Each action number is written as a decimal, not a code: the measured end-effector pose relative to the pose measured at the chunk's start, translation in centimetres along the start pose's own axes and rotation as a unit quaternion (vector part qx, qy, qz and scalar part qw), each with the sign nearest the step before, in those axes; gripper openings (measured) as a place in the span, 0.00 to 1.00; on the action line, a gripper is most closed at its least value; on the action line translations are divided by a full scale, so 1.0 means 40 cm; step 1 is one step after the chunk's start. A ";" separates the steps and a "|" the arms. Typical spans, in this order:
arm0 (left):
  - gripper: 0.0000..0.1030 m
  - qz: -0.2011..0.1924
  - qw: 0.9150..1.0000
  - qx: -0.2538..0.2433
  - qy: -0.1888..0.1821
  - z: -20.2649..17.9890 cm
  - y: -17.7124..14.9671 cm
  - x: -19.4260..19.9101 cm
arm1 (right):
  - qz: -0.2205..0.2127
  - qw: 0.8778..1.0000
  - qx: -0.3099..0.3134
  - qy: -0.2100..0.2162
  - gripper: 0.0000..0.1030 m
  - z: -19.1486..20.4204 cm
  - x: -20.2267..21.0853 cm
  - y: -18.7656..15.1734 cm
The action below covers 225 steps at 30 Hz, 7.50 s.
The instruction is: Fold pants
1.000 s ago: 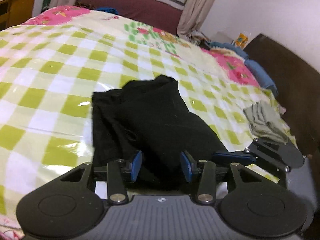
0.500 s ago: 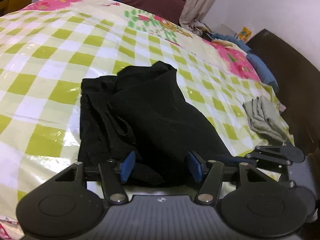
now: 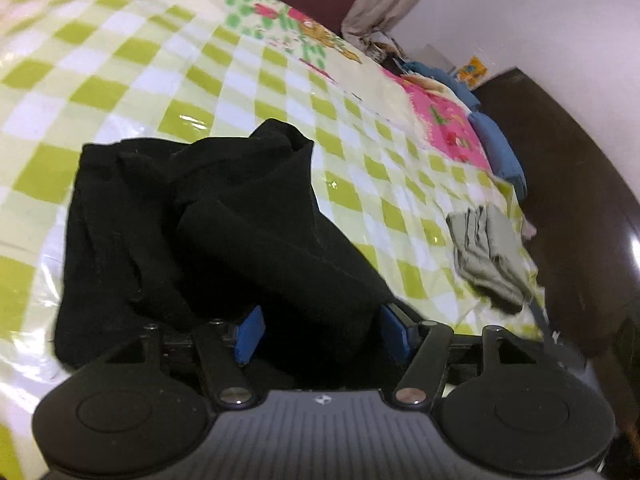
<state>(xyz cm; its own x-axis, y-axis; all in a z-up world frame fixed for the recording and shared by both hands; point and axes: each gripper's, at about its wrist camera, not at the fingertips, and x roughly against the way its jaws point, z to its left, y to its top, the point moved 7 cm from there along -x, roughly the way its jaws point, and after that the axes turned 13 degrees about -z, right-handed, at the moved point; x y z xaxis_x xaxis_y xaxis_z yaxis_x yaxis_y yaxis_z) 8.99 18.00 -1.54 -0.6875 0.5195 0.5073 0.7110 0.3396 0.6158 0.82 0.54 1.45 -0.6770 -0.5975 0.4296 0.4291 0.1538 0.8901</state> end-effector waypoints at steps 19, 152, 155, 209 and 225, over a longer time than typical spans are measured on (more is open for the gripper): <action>0.40 -0.029 0.993 -0.020 0.115 0.046 0.034 -0.046 | -0.020 0.999 0.028 0.035 0.65 0.022 0.023 -0.015; 0.22 -0.025 0.991 -0.128 -0.013 0.174 0.134 -0.296 | -0.023 0.931 -0.354 -0.086 0.16 -0.533 -0.457 0.042; 0.22 -0.027 0.987 -0.157 -0.003 0.138 0.144 -0.294 | -0.012 0.928 -0.327 -0.175 0.17 -0.608 -0.410 0.050; 1.00 -0.105 0.943 -0.222 0.226 -0.025 -0.128 0.060 | 0.005 0.979 -0.165 -0.117 0.32 -0.034 -0.041 -0.134; 1.00 -0.087 0.940 -0.226 0.241 -0.022 -0.153 0.049 | 0.015 0.977 -0.178 -0.118 0.33 -0.041 -0.045 -0.165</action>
<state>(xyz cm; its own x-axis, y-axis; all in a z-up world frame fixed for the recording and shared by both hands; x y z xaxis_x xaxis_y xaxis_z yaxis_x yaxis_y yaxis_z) 3.16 16.26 -3.77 -0.8516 0.0354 0.5230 0.5219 -0.0370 0.8522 0.19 -0.70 -5.44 -0.7620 -0.3931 0.5146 0.6027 -0.1401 0.7856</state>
